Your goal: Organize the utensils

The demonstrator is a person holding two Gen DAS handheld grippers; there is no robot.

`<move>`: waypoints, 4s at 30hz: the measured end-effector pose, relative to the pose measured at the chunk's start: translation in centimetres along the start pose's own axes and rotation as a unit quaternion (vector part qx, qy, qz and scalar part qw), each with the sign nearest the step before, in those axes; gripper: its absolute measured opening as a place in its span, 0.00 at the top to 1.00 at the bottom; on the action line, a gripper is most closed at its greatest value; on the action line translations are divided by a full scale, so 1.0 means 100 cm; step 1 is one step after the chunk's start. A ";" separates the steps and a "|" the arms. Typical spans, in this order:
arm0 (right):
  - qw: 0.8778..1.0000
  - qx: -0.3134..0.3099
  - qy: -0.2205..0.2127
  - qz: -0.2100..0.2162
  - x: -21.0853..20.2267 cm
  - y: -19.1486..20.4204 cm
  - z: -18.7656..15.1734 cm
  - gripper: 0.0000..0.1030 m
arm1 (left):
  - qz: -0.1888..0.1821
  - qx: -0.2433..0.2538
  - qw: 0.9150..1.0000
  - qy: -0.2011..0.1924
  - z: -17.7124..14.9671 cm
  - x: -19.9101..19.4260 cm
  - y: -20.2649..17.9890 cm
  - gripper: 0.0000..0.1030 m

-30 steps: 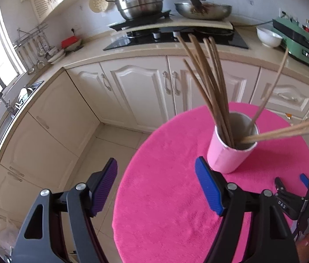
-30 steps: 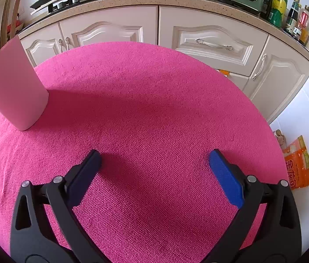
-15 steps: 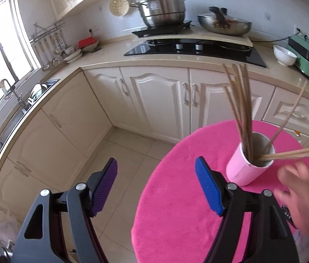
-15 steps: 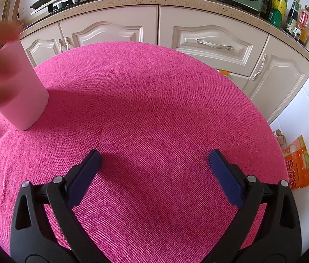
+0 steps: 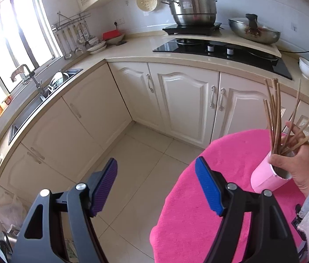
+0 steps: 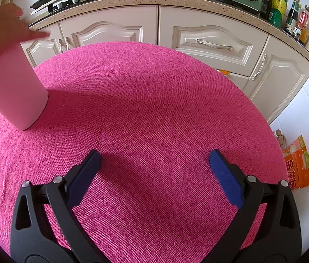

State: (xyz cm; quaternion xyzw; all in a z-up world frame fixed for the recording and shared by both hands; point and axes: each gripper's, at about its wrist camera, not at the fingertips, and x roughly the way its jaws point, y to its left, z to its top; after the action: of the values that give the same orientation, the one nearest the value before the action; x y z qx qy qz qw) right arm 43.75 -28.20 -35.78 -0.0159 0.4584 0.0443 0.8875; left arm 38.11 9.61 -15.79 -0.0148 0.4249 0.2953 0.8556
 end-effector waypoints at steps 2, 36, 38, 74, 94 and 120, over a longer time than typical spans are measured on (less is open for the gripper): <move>1.000 0.000 0.000 0.000 0.000 0.000 0.000 0.06 | -0.002 -0.001 1.000 0.002 -0.001 0.001 0.000 0.30; 1.000 0.000 0.000 0.000 0.000 -0.001 0.000 0.06 | -0.045 0.038 0.998 -0.011 -0.018 -0.028 -0.019 0.30; 1.000 0.000 0.000 0.000 0.000 -0.001 0.000 0.06 | -0.051 0.039 0.998 -0.014 -0.019 -0.032 -0.019 0.30; 1.000 0.000 0.000 0.000 0.000 0.000 0.000 0.06 | -0.192 0.072 0.978 -0.038 -0.034 -0.053 -0.081 0.30; 1.000 0.000 0.000 0.000 0.000 0.000 -0.001 0.06 | -0.199 0.097 0.975 -0.031 -0.043 -0.051 -0.097 0.30; 1.000 0.000 0.000 0.000 0.000 0.000 0.000 0.06 | -0.199 0.100 0.975 -0.016 -0.045 -0.046 -0.099 0.30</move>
State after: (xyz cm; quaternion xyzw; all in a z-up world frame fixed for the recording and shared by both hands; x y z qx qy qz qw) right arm 43.72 -28.16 -35.82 -0.0158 0.4583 0.0442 0.8875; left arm 37.88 -2.10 -17.57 -0.0086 0.4267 0.0755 0.9012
